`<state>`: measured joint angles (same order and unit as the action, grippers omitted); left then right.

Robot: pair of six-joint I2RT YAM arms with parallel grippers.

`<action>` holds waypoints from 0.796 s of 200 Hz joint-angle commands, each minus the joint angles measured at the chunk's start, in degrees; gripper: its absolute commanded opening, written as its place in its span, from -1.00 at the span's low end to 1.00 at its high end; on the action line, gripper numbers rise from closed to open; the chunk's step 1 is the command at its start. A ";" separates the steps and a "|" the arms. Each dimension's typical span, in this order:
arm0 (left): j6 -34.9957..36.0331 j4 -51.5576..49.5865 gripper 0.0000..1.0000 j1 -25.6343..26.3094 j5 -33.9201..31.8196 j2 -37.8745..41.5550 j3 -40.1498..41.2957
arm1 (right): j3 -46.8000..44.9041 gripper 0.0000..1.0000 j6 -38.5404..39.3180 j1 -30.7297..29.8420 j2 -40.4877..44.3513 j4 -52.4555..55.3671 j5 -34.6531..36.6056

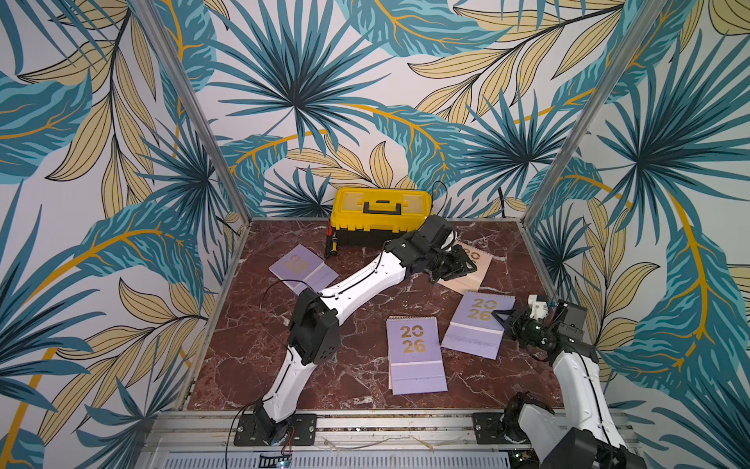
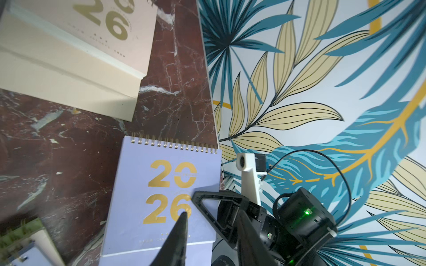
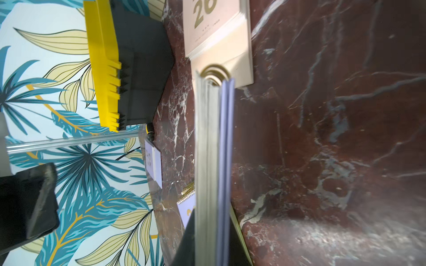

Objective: Stack the calendars
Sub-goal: Pick up the calendar at the center of the board, then place the calendar at the calendar.

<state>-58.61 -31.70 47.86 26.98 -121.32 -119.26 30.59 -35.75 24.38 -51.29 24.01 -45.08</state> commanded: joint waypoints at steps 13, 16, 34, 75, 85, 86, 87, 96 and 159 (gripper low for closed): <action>1.82 1.28 -0.22 -2.01 -2.85 6.58 11.13 | 2.98 -0.98 -3.95 -6.76 0.84 -3.84 -3.65; 1.76 1.65 -0.22 -2.19 -3.00 7.41 12.21 | 2.99 -0.98 -4.38 -7.25 0.81 -4.42 -4.11; 1.72 3.34 -0.21 -3.15 -3.58 11.73 18.13 | 2.64 -0.99 -7.34 -9.23 1.39 -8.42 -6.88; 1.05 7.38 -0.14 -4.90 -3.65 20.38 30.57 | 1.32 -0.99 -6.21 -15.85 0.60 -10.32 -9.58; 0.84 8.08 -0.14 -5.13 -3.83 22.46 33.46 | -0.04 -0.99 -6.40 -17.46 0.87 -13.22 -9.99; 0.85 8.16 -0.14 -5.18 -3.85 22.67 33.73 | -0.24 -0.99 -6.51 -17.63 0.90 -13.65 -10.05; 0.82 8.24 -0.14 -5.16 -3.86 22.86 34.05 | -0.43 -0.99 -6.65 -17.75 0.96 -14.04 -10.13; 0.61 8.94 -0.13 -5.28 -4.08 24.76 36.51 | -2.10 -0.99 -8.36 -18.91 1.23 -18.12 -11.07; -1.69 11.89 -0.08 -5.47 -7.18 38.33 55.02 | -8.49 -0.99 -12.49 -27.26 -0.04 -30.50 -9.74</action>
<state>-58.96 -22.37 42.65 22.06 -87.29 -70.06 24.84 -44.88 -0.62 -51.48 3.42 -53.67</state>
